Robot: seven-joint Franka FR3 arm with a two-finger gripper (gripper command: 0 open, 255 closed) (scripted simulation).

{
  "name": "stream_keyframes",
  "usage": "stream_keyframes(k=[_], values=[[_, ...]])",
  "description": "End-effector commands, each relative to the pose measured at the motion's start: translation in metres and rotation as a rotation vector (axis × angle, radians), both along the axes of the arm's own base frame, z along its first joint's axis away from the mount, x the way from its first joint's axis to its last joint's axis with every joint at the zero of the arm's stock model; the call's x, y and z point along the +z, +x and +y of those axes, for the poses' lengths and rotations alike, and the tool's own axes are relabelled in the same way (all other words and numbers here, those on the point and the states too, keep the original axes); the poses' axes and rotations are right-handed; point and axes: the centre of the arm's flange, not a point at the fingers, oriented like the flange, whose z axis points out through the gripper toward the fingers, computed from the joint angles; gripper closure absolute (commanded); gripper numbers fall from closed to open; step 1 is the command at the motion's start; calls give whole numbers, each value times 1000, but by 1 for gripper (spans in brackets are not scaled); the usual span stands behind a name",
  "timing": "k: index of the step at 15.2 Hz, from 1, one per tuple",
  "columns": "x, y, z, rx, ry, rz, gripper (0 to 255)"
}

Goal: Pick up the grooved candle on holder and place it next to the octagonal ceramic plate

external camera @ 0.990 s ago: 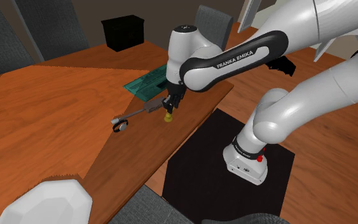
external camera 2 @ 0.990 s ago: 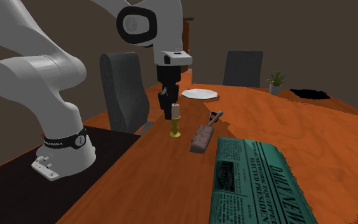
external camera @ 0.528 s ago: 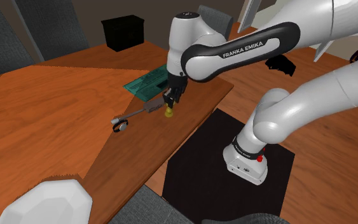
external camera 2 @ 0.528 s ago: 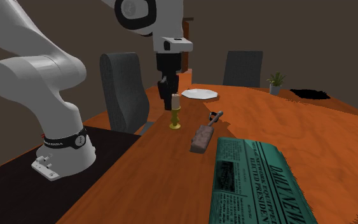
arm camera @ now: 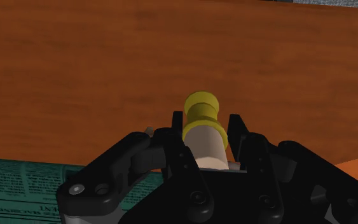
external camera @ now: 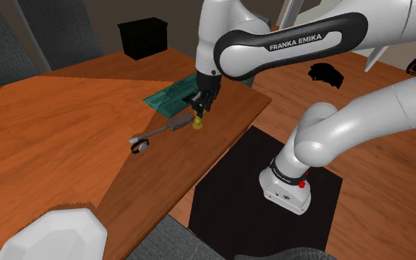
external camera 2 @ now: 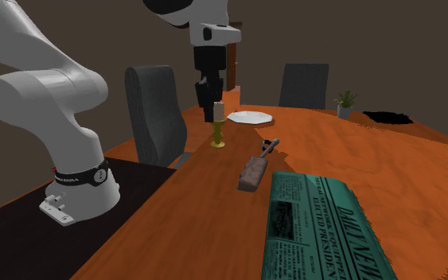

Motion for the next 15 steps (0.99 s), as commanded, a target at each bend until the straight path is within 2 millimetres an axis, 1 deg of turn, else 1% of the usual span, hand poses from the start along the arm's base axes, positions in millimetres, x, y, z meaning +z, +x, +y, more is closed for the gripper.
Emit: stream_keyframes(k=[1,15], values=[[10,1,1,0,0,1,255],[84,1,1,0,0,1,255]])
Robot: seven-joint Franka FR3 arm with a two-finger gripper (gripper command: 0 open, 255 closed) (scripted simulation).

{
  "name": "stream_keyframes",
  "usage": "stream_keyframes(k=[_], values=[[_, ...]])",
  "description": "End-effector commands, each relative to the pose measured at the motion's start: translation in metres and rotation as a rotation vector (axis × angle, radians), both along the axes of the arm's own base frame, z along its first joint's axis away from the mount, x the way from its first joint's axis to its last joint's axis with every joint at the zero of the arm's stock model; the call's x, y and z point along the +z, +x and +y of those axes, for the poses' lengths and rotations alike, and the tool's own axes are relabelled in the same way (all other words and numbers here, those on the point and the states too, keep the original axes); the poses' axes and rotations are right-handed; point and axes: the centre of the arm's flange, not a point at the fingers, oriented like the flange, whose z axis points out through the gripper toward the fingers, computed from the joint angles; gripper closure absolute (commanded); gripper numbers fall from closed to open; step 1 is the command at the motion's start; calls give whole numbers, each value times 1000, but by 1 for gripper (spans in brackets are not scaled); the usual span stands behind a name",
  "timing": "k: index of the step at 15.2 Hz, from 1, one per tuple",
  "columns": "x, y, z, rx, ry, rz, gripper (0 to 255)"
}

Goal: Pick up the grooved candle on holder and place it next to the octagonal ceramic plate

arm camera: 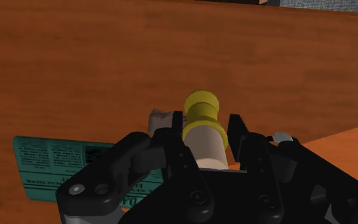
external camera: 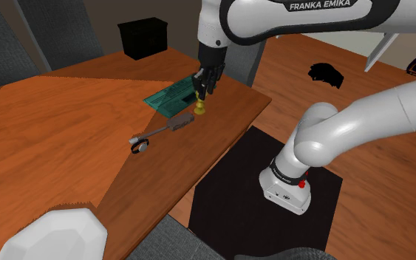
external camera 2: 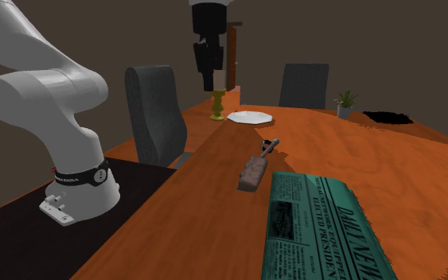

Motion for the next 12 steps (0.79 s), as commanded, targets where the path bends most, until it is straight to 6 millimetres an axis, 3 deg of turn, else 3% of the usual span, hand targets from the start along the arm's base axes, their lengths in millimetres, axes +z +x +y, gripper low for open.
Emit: stream_keyframes(k=[1,7,12], values=[[11,1,0,0,0,0,255],[38,1,0,0,0,0,255],[38,17,64,0,0,0,255]])
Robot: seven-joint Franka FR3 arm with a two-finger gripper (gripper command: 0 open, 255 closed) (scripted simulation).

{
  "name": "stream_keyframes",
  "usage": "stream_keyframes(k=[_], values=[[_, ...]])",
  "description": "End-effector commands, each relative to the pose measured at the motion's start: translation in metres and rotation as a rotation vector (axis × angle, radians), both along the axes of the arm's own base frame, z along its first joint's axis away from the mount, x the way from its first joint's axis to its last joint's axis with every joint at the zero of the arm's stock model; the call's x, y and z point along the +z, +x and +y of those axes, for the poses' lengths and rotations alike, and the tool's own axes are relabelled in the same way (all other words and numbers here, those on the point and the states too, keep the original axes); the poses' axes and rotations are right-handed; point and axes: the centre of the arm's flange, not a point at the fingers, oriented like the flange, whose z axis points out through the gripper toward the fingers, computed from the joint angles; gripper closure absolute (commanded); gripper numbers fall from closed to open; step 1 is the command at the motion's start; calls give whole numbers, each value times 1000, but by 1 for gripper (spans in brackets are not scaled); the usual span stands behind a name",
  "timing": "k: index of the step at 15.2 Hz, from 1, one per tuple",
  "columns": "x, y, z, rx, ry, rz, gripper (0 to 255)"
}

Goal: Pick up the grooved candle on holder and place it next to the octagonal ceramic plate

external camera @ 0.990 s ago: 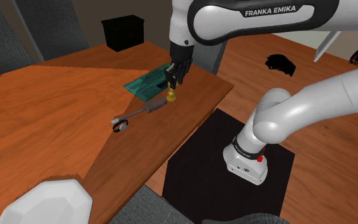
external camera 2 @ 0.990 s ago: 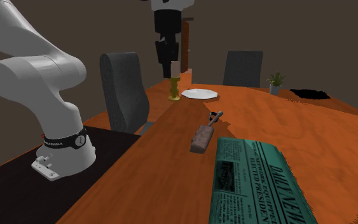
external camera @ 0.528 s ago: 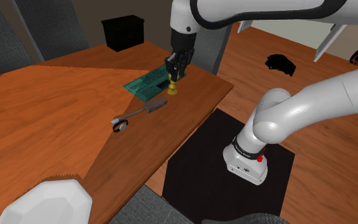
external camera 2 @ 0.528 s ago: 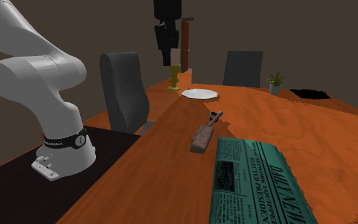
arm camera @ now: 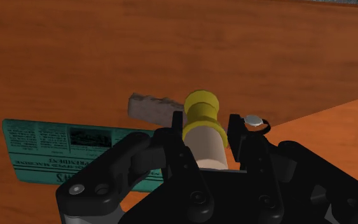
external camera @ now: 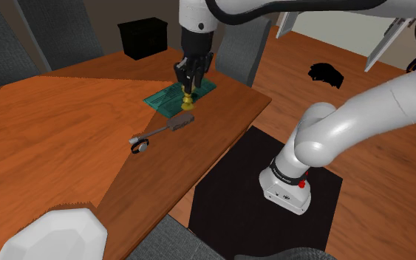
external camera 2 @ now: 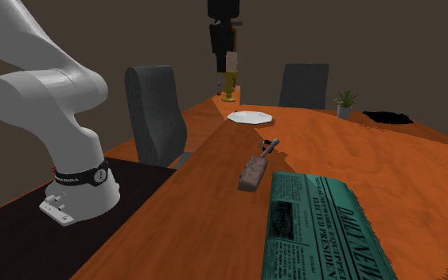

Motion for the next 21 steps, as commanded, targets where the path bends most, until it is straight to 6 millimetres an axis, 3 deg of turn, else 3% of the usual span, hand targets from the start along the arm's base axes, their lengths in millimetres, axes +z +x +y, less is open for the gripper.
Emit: stream_keyframes(k=[1,21], values=[[-1,4,25,-1,0,0,255],[1,70,281,-1,0,0,255]])
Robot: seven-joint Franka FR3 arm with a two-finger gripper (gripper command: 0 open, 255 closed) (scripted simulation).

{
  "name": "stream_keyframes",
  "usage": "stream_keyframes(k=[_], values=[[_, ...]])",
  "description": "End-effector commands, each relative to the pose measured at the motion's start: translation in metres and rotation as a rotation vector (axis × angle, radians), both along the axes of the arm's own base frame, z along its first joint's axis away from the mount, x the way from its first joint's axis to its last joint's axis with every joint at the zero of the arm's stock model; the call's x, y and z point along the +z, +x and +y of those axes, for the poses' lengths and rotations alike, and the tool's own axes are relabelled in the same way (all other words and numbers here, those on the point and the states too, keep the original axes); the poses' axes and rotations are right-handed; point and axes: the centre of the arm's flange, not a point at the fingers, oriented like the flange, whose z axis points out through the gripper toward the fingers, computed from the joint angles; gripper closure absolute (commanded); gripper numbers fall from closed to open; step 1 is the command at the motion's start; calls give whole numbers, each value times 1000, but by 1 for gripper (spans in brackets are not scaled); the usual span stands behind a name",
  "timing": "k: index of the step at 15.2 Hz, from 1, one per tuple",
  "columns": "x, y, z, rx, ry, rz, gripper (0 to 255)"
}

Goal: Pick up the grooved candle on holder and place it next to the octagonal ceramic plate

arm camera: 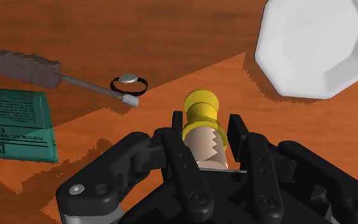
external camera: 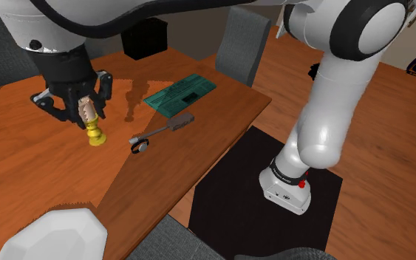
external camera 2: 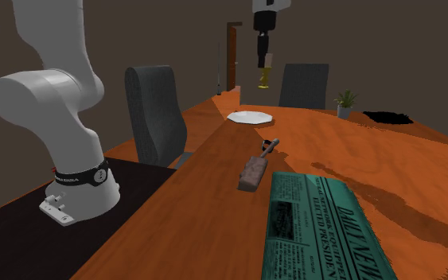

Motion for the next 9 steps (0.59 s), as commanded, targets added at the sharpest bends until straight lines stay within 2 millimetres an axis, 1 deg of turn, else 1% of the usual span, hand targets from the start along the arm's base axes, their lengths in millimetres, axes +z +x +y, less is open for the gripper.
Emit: stream_keyframes(k=[1,4,5,9], values=[[-1,7,25,-4,-1,0,255],[-1,17,63,-4,-1,0,255],[0,22,83,-4,-1,0,255],[-22,22,83,-4,-1,0,255]])
